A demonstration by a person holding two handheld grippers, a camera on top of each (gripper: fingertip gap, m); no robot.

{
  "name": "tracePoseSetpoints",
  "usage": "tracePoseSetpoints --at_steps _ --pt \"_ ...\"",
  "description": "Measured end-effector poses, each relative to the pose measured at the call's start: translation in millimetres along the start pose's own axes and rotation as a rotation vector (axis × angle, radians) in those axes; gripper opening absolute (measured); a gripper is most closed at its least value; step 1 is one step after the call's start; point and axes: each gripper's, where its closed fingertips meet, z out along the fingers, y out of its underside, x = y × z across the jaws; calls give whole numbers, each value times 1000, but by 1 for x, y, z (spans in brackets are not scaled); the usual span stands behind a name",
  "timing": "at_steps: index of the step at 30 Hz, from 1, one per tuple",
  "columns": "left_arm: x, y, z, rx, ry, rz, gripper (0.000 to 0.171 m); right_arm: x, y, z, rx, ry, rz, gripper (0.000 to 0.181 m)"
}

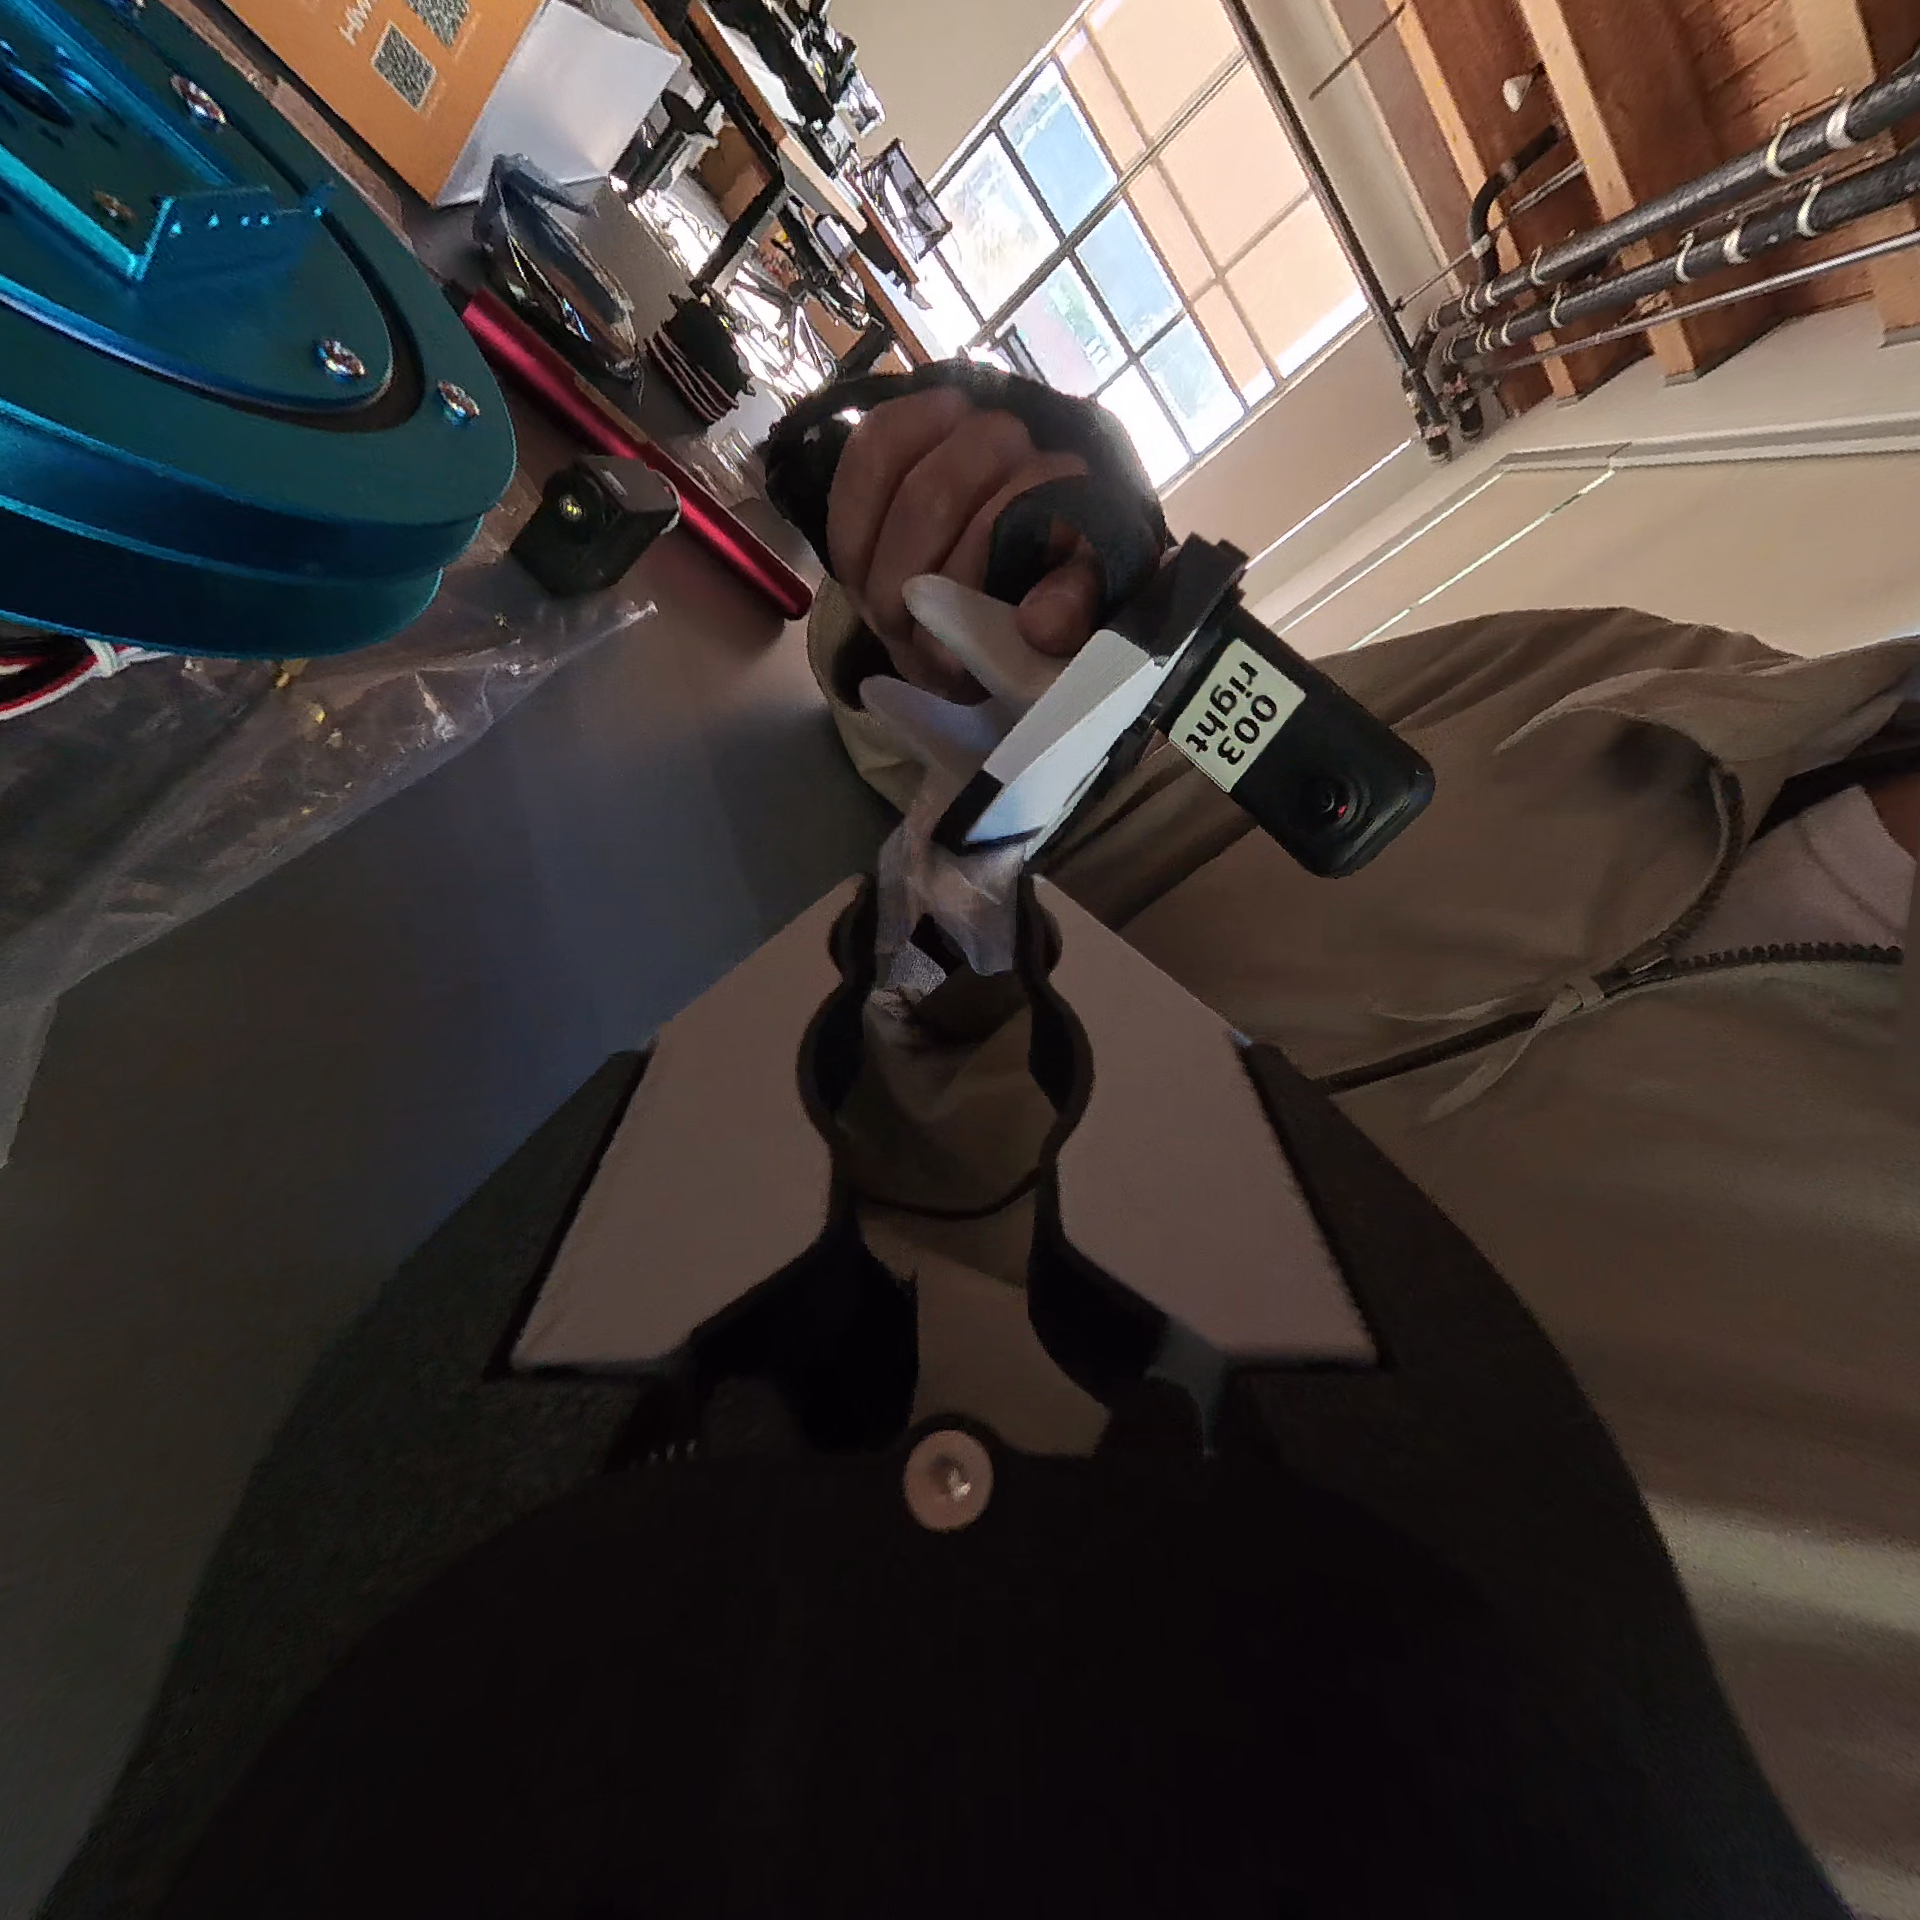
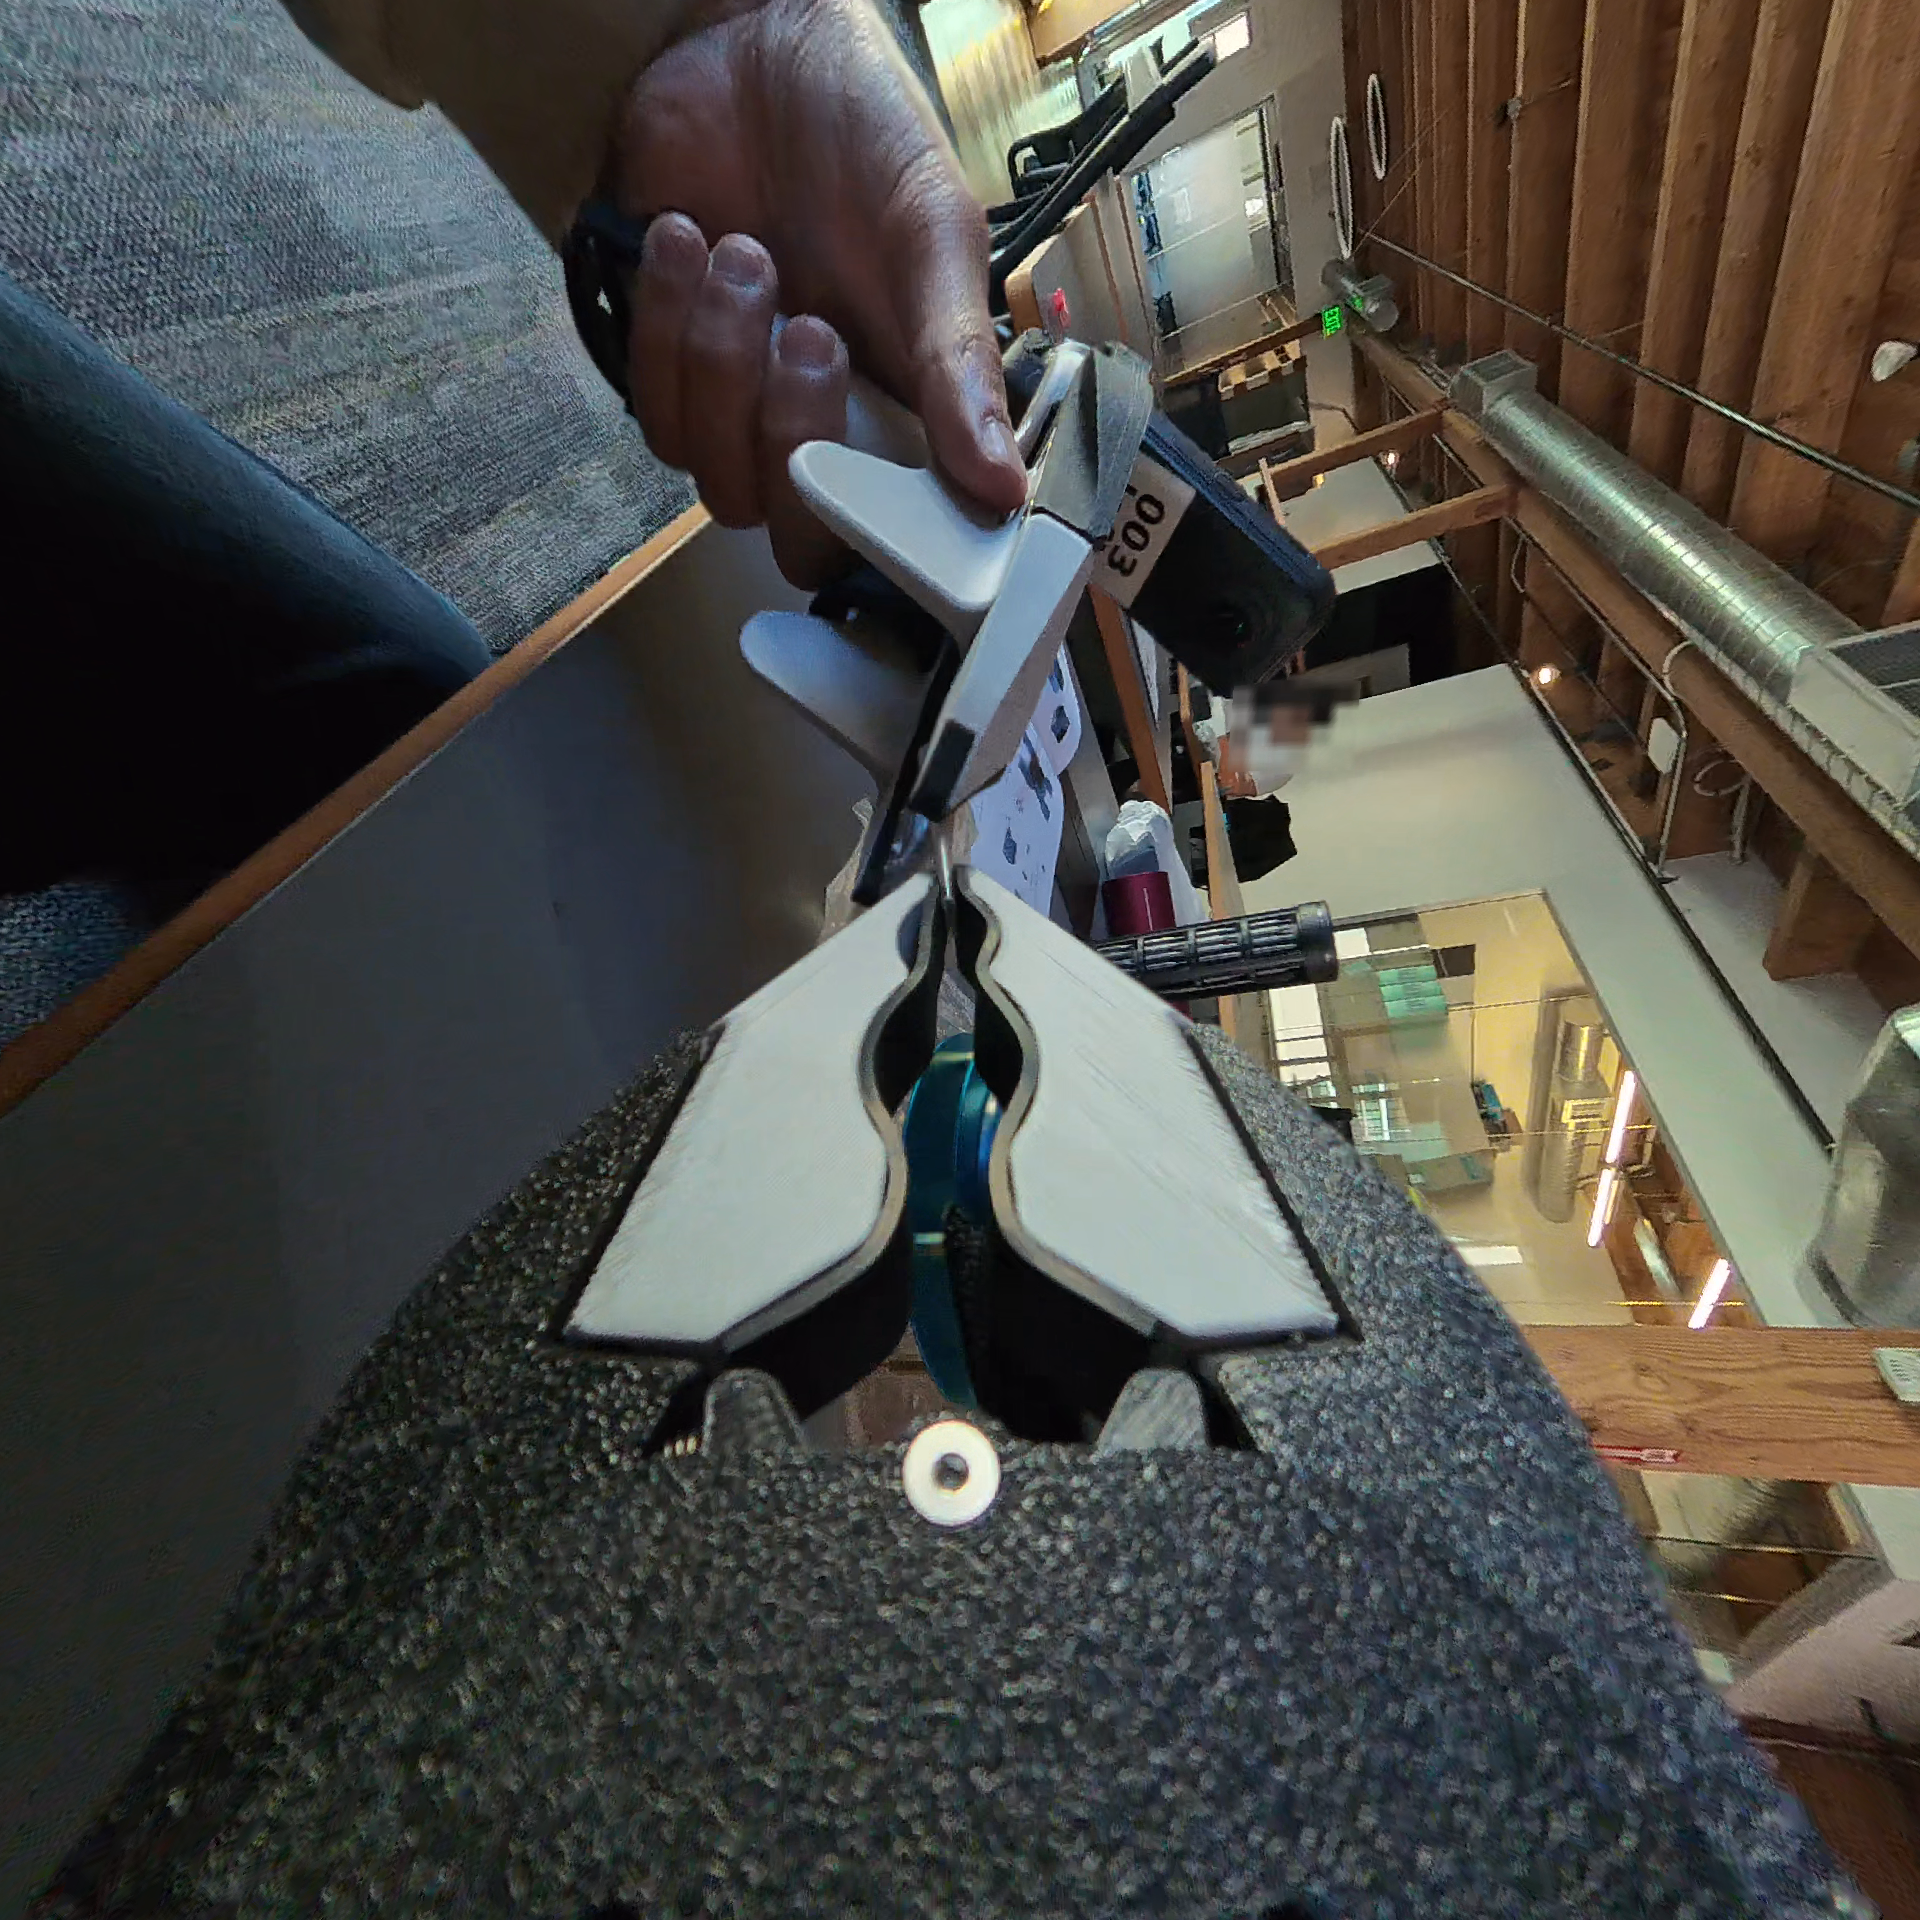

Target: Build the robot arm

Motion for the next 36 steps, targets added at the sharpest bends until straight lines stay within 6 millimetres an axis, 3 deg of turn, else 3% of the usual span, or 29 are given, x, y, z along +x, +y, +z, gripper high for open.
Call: tracePoseSetpoints --at_steps 3,8,11,13,14,16,20,26,36 --pt "-4 4 -1 -18 -11 -1 10 -5 6 3 -22 7 -66 0" --pt "-10 -1 1 3 -30 -4 2 -3 12 4 -54 13 -29 0" --pt "-11 -2 2 -5 -41 21 1 -4 14 3 -54 -7 143 1" --pt "-13 -1 1 -26 -75 71 0 -9 13 1 -31 -87 311 13" --pt "-17 -1 -1 -34 -112 101 0 -10 12 -1 -11 -142 404 30" --pt "-25 -3 -7 -48 -191 150 0 -3 6 -6 56 -222 600 44" --pt "-24 -6 -11 -67 -239 213 0 8 7 -7 82 -285 761 35" --pt "-16 -1 -4 -123 -235 276 0 -7 16 6 -22 -293 688 26" --pt "-17 5 0 -242 -351 506 0 -20 10 2 12 -446 818 6"
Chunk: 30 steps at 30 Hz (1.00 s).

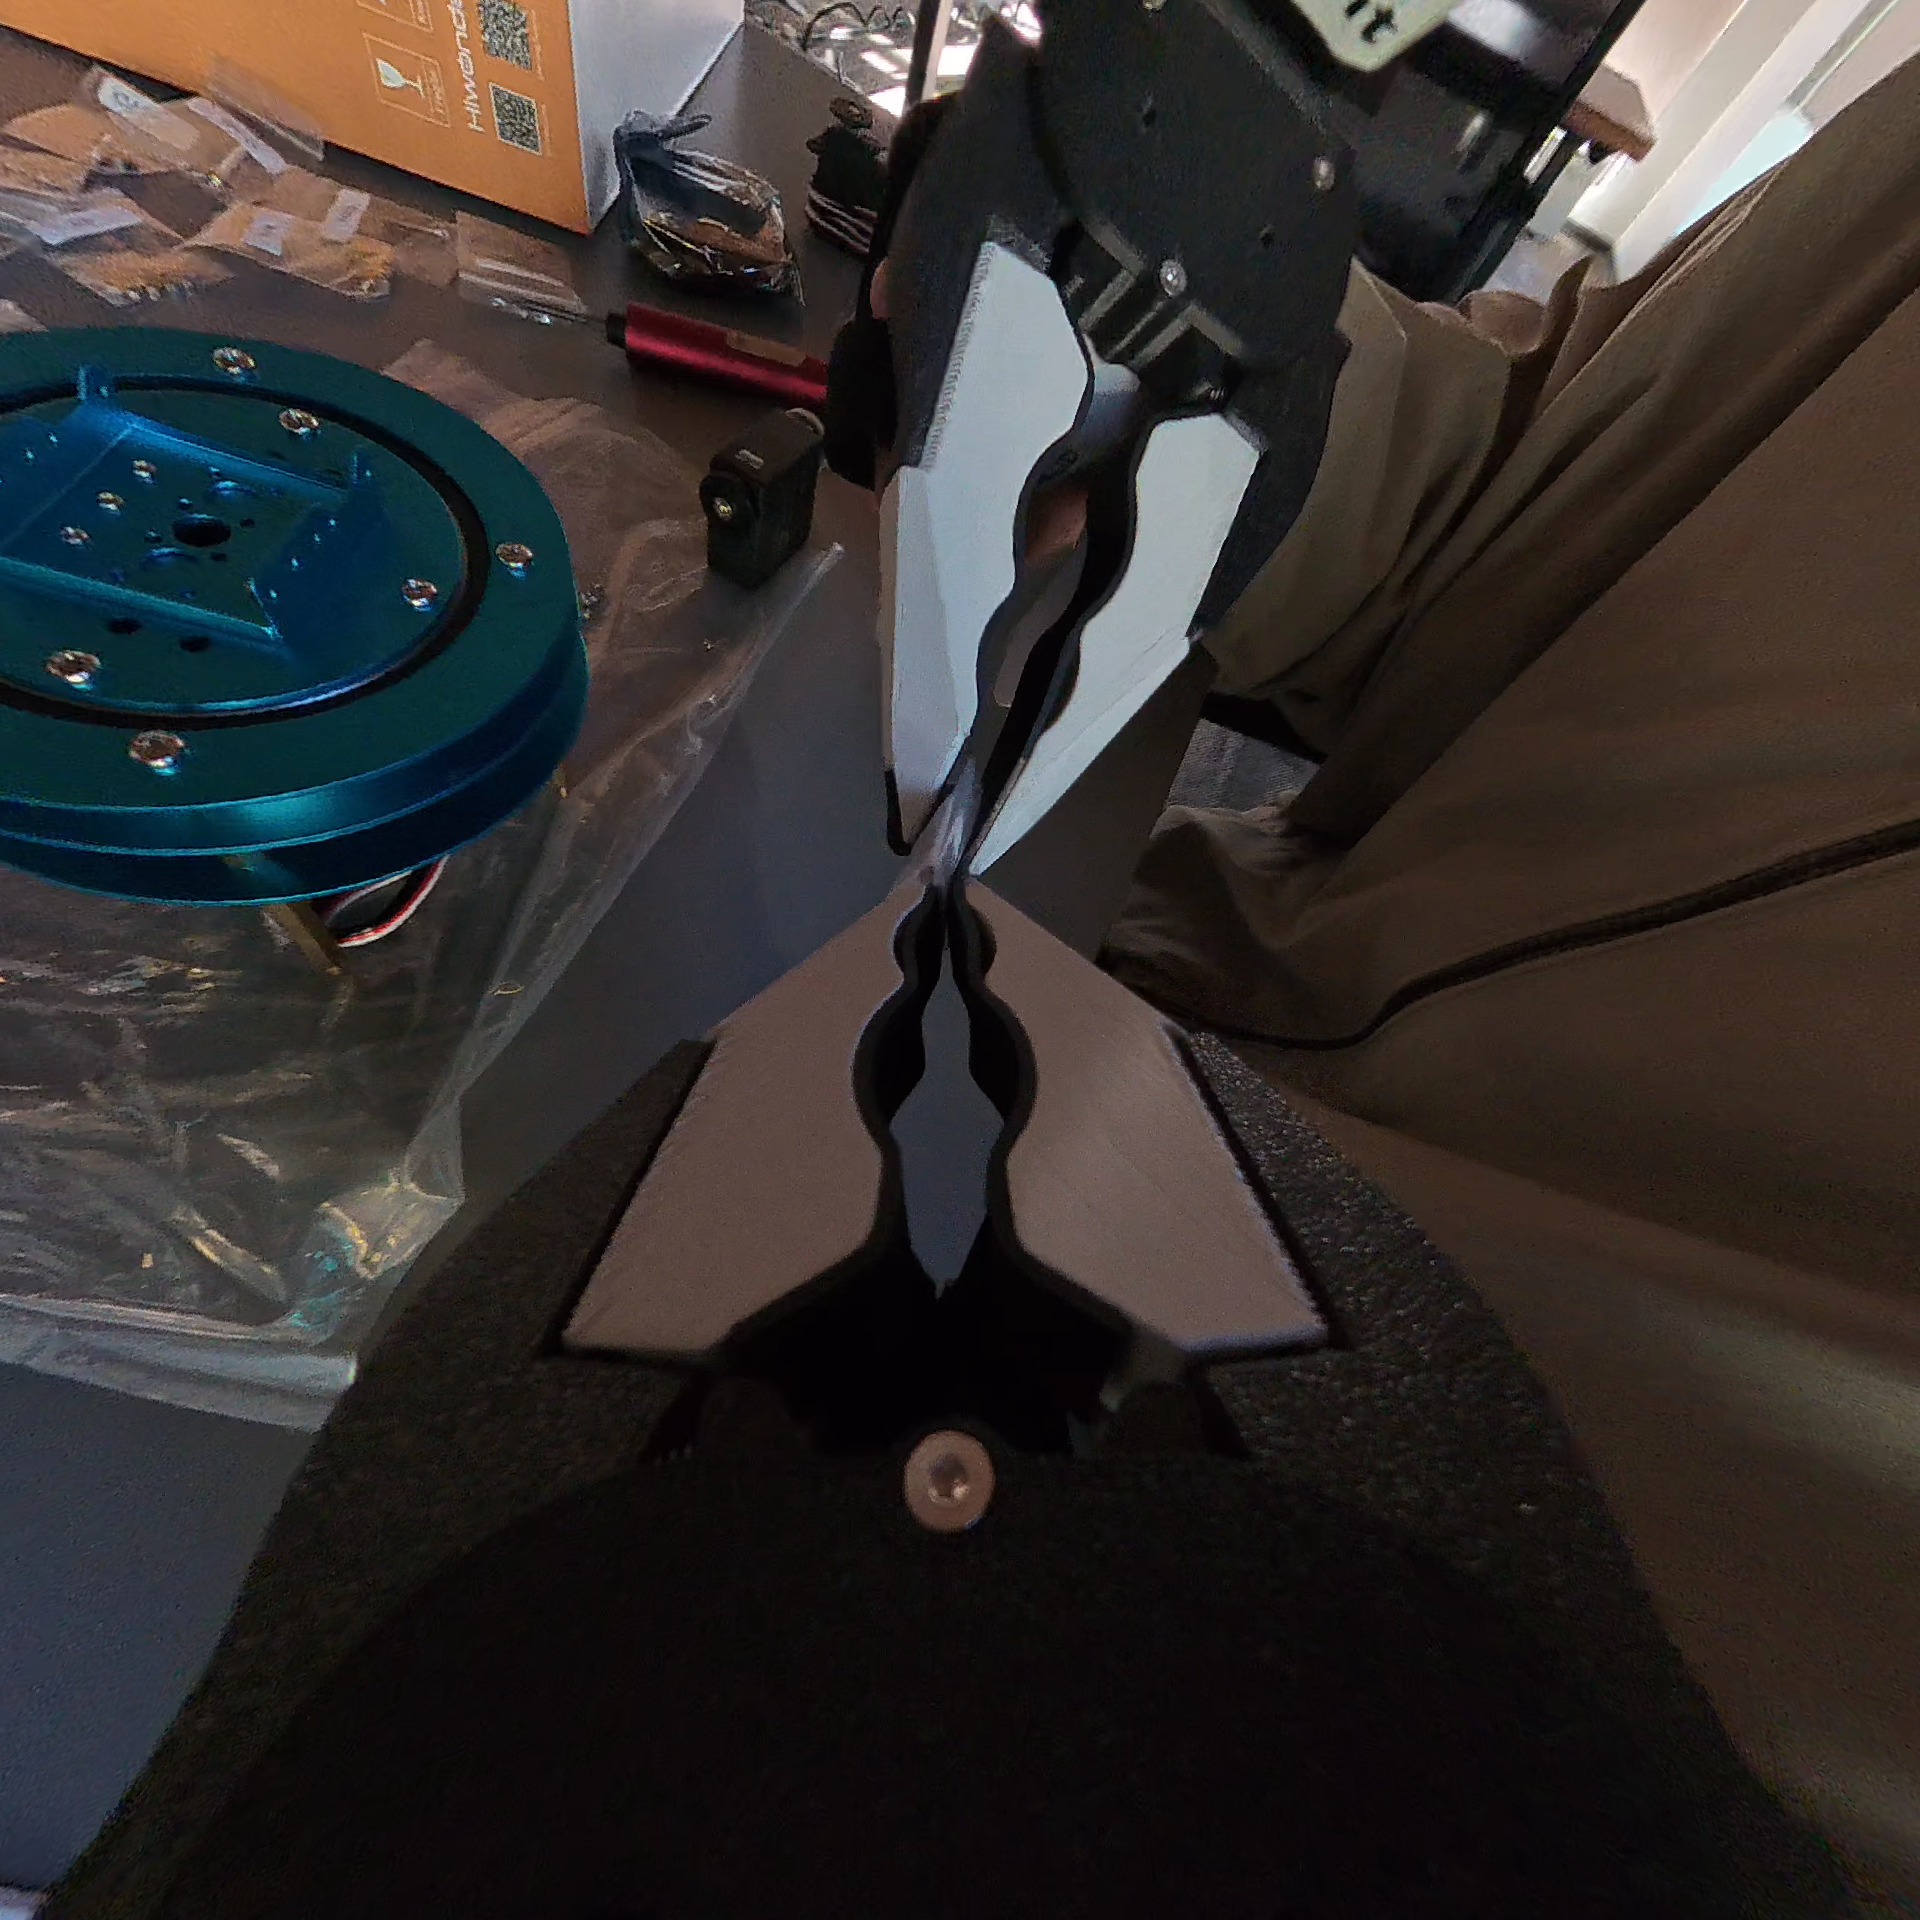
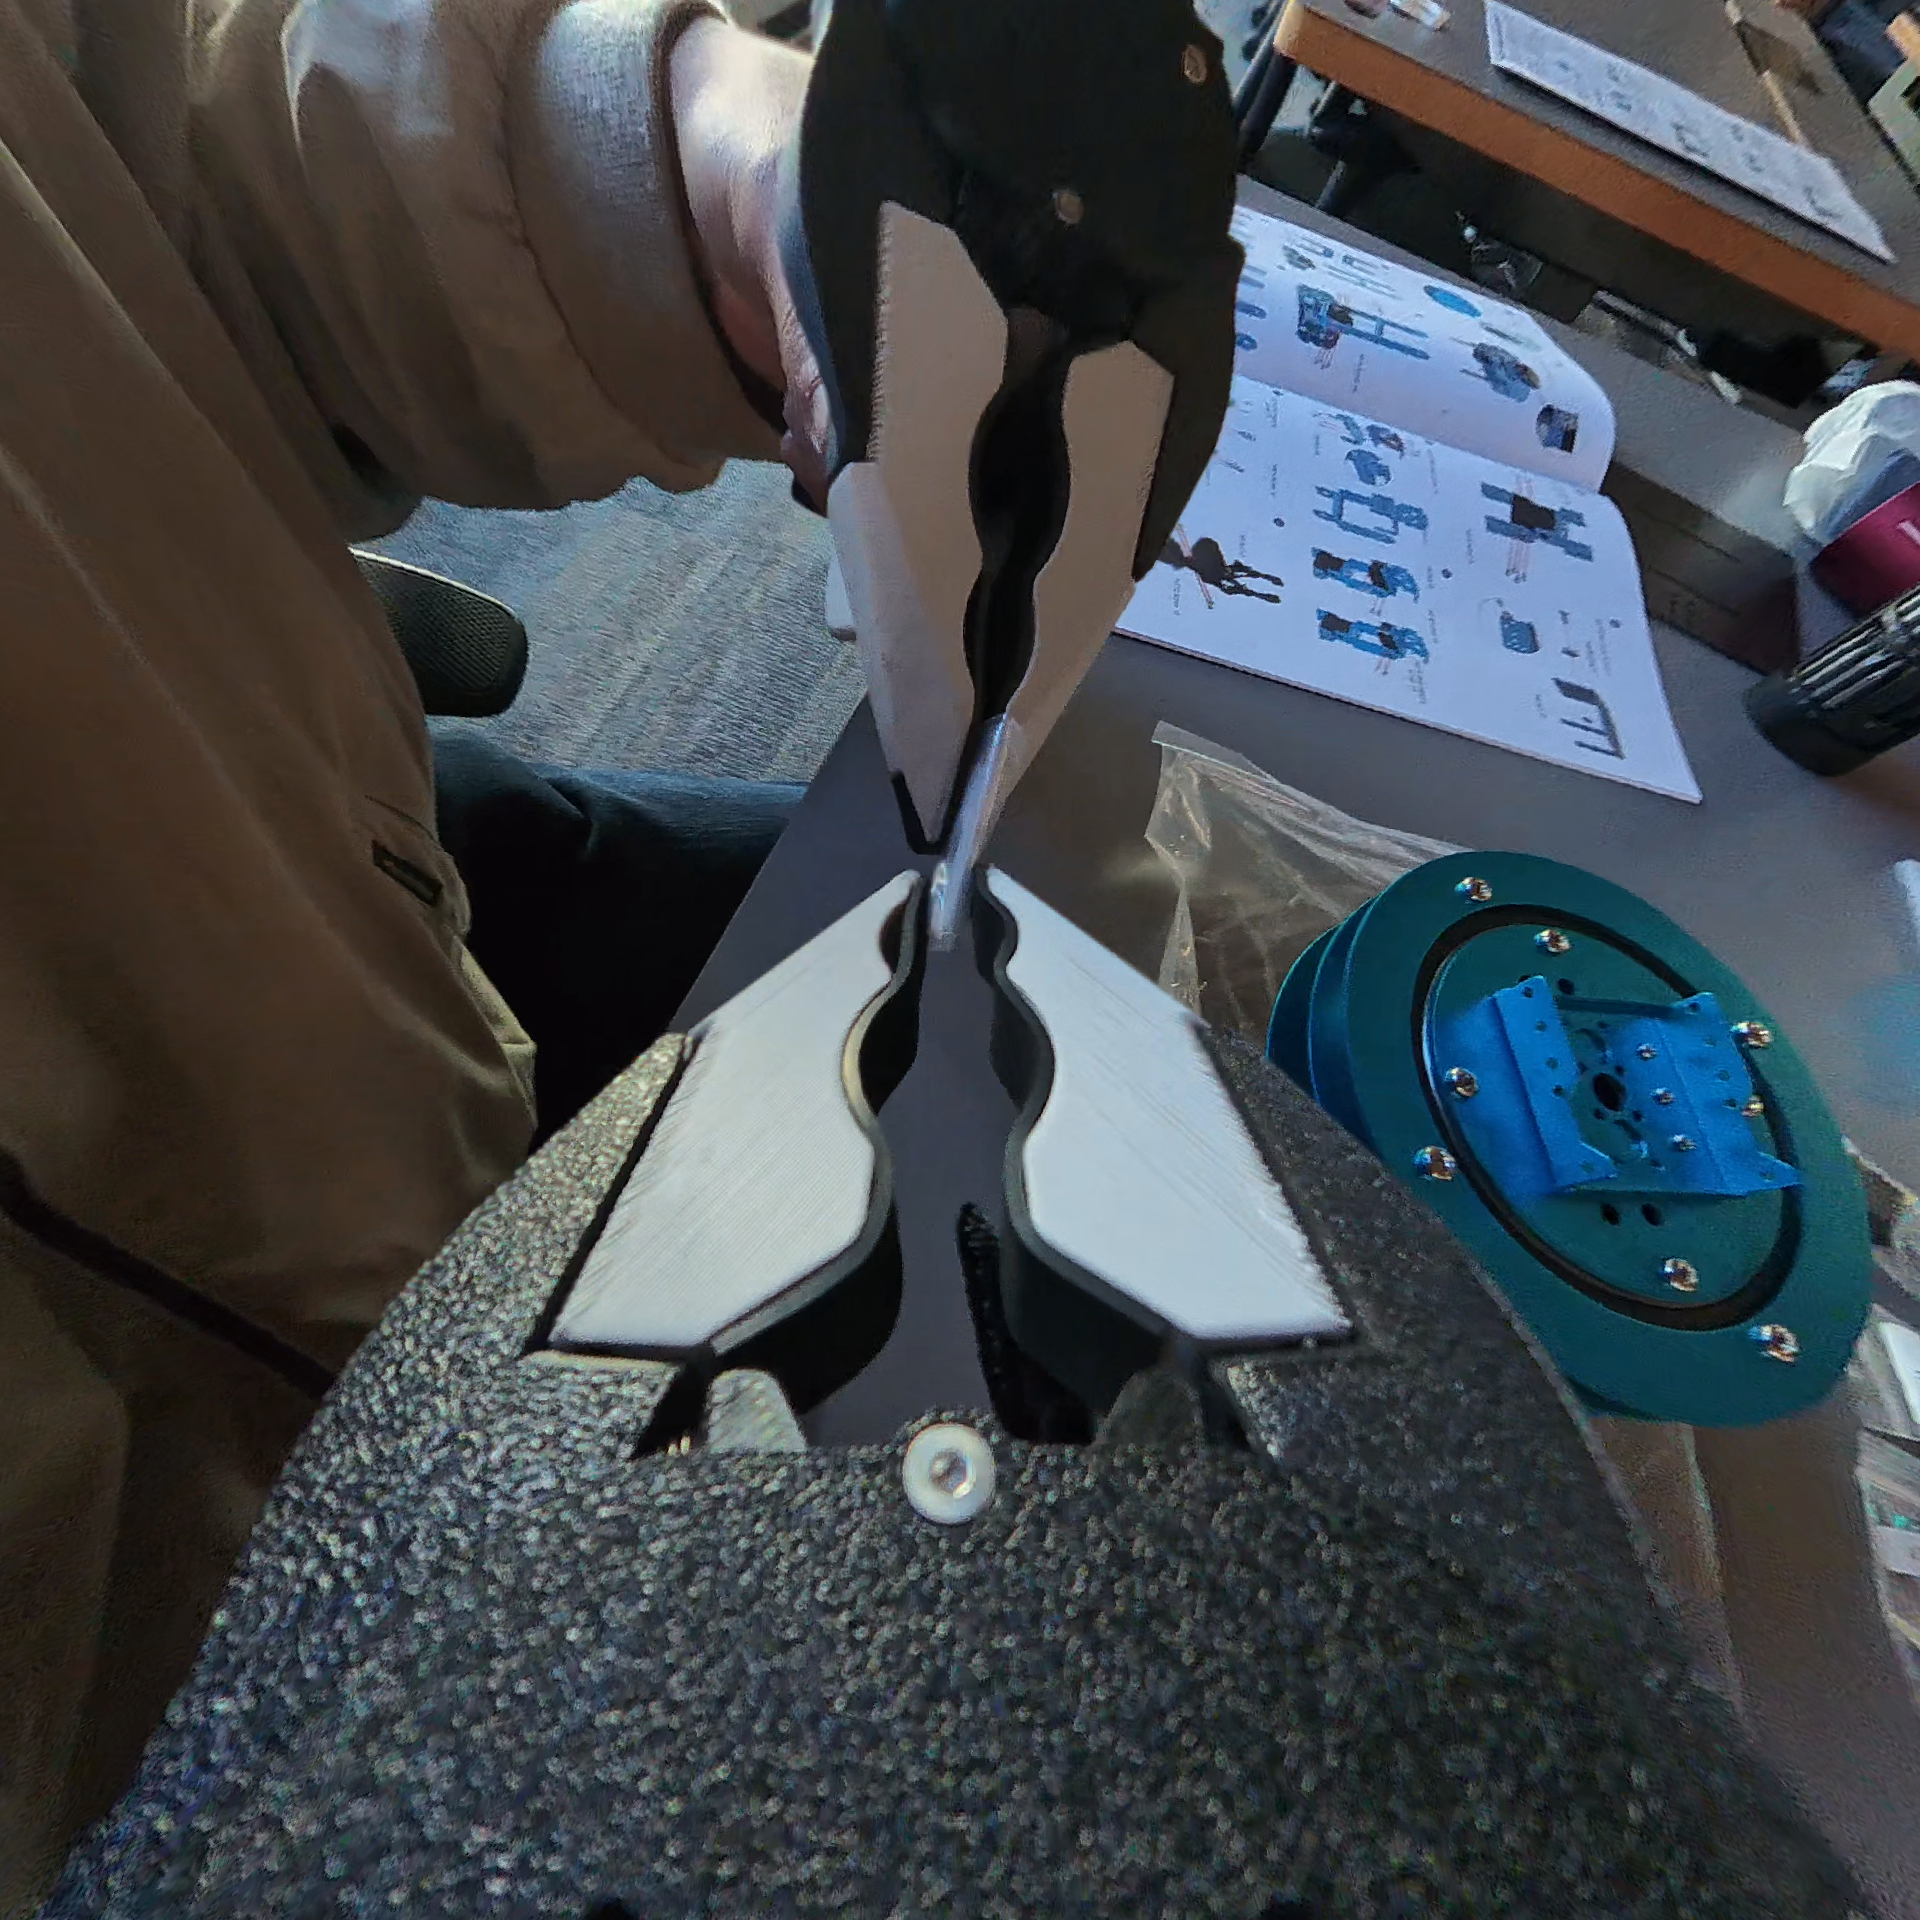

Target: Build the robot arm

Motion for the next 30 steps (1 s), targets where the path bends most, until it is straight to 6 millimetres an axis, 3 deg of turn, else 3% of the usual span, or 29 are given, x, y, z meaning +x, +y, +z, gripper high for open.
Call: tracePoseSetpoints --at_steps 5,7,8,14,16,18,22,25,27,30 --pt "-2 3 -4 -6 -42 10 3 -1 3 -1 20 -133 188 1" --pt "-8 3 -11 19 -62 -28 33 -2 5 -2 26 -193 260 1" --pt "-9 0 -15 44 -56 -35 36 -4 4 -3 36 -218 286 0" --pt "10 -8 -9 66 13 67 28 -5 4 -3 36 -253 329 0" --pt "11 -9 -5 58 21 74 18 -7 4 -4 40 -259 324 0" --pt "8 -9 -2 54 3 87 3 -7 4 -5 35 -257 321 0" --pt "-6 -14 -1 65 -31 -11 0 10 9 -12 21 -167 309 5" --pt "-28 -31 -7 142 -30 -194 0 46 26 -47 -101 61 269 21" --pt "-50 -46 -15 196 -20 -349 0 60 43 -82 -203 165 235 44" --pt "-78 -65 -23 230 52 -570 0 71 80 -125 -361 254 258 49"
